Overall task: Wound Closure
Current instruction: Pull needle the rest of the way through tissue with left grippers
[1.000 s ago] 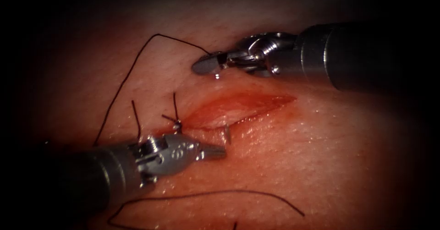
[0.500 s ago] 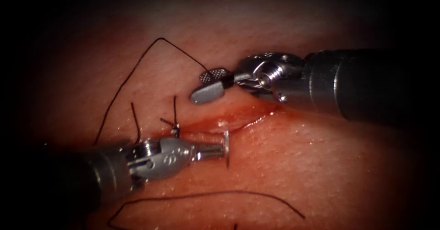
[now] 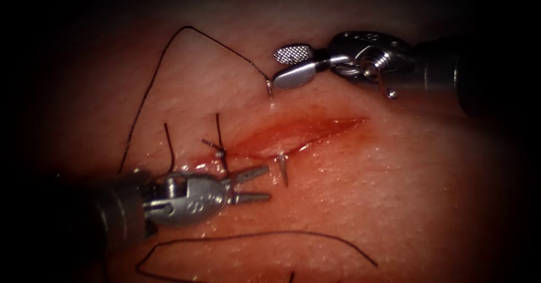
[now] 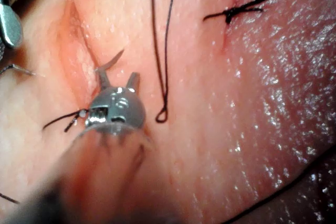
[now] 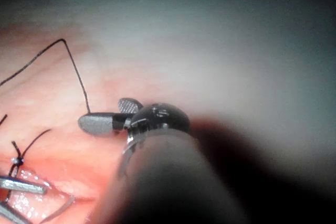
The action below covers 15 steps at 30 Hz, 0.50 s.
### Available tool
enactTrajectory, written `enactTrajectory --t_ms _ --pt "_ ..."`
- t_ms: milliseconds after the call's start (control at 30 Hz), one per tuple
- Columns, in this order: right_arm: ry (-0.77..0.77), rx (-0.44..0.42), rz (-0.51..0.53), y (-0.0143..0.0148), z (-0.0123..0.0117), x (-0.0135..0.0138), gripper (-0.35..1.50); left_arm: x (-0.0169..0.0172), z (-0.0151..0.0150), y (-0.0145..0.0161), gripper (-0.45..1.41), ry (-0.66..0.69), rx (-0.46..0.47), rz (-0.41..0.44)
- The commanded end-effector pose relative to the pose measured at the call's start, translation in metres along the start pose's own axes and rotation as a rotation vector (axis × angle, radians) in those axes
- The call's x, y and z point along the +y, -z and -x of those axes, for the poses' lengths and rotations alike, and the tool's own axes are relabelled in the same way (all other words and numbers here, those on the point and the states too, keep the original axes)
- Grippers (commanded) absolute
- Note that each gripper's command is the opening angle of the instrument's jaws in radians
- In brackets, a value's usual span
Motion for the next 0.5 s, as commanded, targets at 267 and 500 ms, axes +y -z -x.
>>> enactTrajectory --t_ms 267,500 --pt "0.016 0.014 -0.007 0.0003 0.0012 0.0001 0.64 -0.0008 0.0005 -0.0033 0.42 -0.029 0.006 -0.016" --pt "0.022 0.028 0.002 0.0009 0.002 0.0001 0.34 -0.0013 0.0015 -0.0053 0.24 -0.053 0.014 -0.02"
